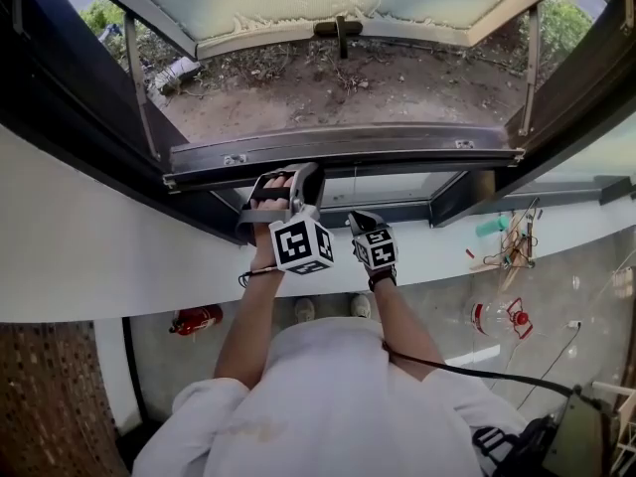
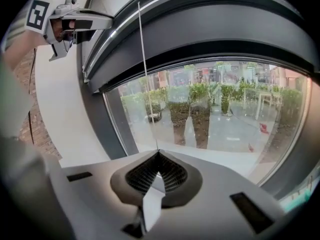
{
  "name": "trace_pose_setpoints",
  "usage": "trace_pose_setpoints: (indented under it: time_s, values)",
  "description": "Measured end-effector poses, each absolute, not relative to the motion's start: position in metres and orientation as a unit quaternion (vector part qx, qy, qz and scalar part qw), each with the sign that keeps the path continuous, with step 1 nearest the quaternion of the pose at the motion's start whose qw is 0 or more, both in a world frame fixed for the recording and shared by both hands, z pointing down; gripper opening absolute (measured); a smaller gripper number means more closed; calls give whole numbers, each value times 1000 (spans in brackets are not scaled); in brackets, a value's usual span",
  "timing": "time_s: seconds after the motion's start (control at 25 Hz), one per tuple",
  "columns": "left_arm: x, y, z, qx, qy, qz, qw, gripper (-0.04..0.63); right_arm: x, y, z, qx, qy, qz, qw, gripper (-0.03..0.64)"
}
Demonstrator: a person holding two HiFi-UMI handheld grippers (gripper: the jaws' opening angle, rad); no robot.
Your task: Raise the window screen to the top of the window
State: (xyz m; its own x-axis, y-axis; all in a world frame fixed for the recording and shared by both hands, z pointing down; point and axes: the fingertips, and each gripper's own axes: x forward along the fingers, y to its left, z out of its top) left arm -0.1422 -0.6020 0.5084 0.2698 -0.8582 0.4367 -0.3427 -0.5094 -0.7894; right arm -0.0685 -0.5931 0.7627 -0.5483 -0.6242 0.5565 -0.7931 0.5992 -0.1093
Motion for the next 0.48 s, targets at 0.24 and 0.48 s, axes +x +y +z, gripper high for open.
trace_pose_setpoints:
  time_s: [0.24, 0.48]
  values:
    - [-143, -602, 493, -742, 415, -439, 291, 51, -69, -593, 751, 412, -867, 157, 232, 3]
    - [-143, -601, 477, -747, 430, -415, 292, 51, -68, -593, 737, 414, -870, 145, 224, 3]
